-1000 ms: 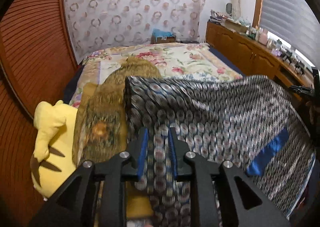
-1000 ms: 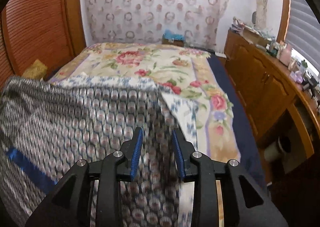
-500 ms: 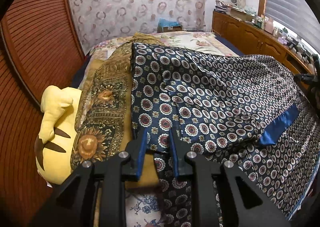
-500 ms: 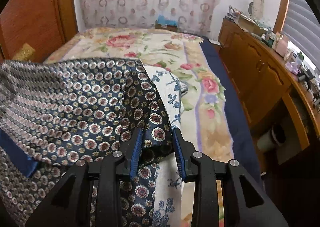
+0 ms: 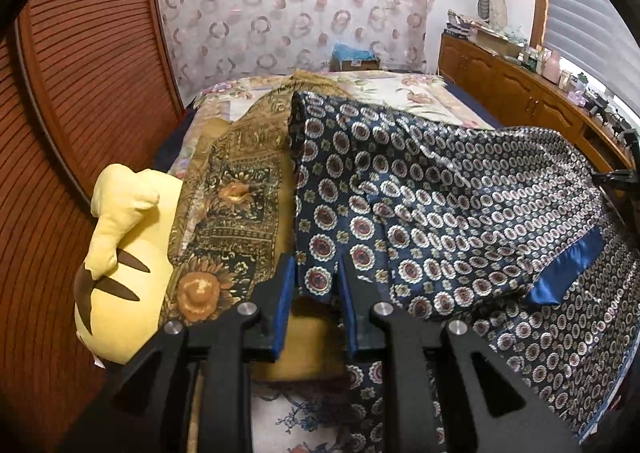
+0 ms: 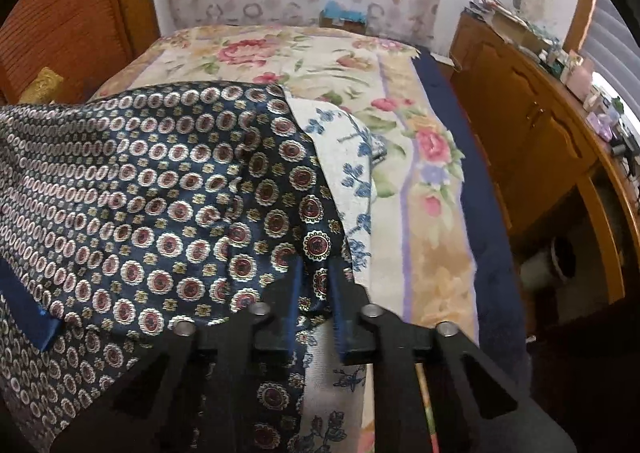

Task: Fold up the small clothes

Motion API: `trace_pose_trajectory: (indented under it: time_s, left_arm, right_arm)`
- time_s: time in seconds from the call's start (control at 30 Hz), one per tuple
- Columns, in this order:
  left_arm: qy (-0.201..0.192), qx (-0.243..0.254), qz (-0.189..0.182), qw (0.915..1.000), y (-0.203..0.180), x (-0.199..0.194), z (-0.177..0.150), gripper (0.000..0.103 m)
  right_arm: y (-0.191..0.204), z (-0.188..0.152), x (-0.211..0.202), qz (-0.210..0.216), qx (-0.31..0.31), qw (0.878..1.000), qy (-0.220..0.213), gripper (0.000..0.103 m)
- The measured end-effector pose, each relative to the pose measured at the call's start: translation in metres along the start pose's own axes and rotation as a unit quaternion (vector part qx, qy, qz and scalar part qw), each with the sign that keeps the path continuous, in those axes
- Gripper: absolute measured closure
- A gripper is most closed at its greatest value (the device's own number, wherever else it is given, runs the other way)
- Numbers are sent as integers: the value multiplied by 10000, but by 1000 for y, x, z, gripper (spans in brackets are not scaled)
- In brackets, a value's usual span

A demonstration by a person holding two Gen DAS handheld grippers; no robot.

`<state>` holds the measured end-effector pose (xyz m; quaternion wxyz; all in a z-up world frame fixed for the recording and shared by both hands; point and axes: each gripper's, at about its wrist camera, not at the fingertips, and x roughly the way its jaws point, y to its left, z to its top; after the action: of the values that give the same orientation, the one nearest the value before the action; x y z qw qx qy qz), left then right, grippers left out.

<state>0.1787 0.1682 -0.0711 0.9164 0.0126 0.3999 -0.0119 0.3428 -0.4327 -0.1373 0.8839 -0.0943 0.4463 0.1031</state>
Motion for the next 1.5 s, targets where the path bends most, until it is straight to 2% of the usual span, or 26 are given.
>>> trace_pose_trajectory:
  time_s: [0.23, 0.33, 0.5, 0.63, 0.7, 0.77, 0.83, 1.17, 1.3, 1.5]
  left_arm:
    - [102, -91, 28, 9999, 6, 10, -4, 83]
    - [123, -84, 11, 9999, 6, 12, -4, 83]
    - [200, -128, -10, 9997, 7, 18, -3, 83]
    - [198, -128, -34, 9997, 5, 20, -7, 83]
    - [167, -89, -261, 9995, 3, 18, -8, 84]
    - [100, 11, -369, 9993, -1, 12, -9, 100]
    - [15, 76, -366, 9993, -5, 4, -10, 103]
    - [-542, -92, -676, 9962, -5, -54, -22, 103]
    - [-587, -190, -856, 9944, -3, -75, -50, 103]
    - [-389, -360, -990, 9937, -5, -86, -97, 103]
  right_arm:
    - [7, 10, -47, 765, 186, 9938, -780, 102]
    - [18, 21, -71, 727, 79, 9911, -1112, 102]
    - [25, 30, -95, 677, 57, 9875, -1422, 102]
    - [28, 31, -96, 550, -52, 9882, -1431, 103]
    - [26, 27, -94, 566, -28, 9883, -1415, 103]
    - [24, 25, -95, 598, 33, 9880, -1423, 103]
    - [22, 22, -97, 625, 89, 9875, -1445, 103]
    - [19, -4, -119, 745, 191, 9856, -1507, 103]
    - [14, -27, -129, 799, 285, 9857, -1457, 103]
    - [7, -80, -138, 837, 491, 9876, -1236, 103]
